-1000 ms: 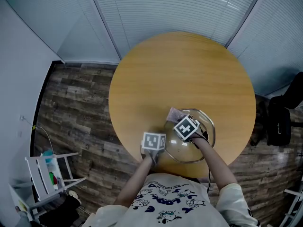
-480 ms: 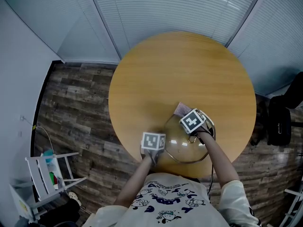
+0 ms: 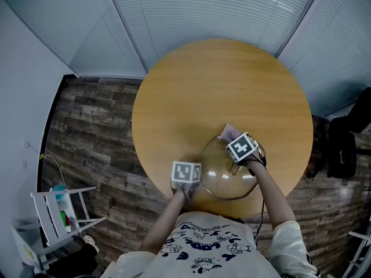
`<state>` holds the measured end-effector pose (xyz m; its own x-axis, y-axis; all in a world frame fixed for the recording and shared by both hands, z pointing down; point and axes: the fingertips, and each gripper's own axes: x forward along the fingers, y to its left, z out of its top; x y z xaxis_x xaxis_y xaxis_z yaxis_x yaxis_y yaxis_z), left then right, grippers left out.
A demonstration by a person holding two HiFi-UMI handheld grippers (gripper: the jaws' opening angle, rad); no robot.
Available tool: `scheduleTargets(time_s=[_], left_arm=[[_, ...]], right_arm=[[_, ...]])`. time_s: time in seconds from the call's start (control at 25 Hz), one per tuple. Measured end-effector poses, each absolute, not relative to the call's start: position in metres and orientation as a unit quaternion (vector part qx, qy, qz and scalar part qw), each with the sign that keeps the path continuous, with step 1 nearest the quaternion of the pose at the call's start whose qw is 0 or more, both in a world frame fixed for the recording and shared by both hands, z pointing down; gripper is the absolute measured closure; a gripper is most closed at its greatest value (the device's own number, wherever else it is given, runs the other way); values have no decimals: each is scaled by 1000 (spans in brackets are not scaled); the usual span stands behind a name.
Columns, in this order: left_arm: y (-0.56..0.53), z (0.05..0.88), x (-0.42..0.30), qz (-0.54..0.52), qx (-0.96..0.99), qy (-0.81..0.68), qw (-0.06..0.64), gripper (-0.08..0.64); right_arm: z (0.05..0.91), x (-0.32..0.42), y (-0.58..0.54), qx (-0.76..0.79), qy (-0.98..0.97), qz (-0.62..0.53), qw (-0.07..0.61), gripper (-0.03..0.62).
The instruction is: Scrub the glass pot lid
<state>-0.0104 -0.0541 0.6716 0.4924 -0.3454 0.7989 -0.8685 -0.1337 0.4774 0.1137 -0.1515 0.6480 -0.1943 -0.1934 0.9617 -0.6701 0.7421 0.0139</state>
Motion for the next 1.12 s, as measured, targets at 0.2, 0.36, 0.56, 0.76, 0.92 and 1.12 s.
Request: scheduleTargets(time_s=[0.2, 0.36, 0.56, 0.76, 0.92, 1.12], left_arm=[[-56, 671, -11, 263, 706, -431, 497, 494], [-57, 669, -11, 254, 707, -431, 500, 494], [-57, 672, -13, 257, 705, -431, 501, 494], [-57, 672, -12, 250, 705, -431, 505, 494], [-57, 668, -12, 250, 704, -432, 505, 494], [-58, 671, -14, 256, 702, -433, 503, 494]], right_arm=[[648, 127, -152, 298, -736, 215, 568, 518], [650, 136, -153, 306, -733, 219, 567, 518], [650, 149, -153, 318, -726, 223, 568, 518], [648, 166, -149, 330, -716, 234, 569, 518], [646, 175, -146, 335, -715, 244, 562, 518], [646, 180, -143, 339, -715, 246, 559, 518]])
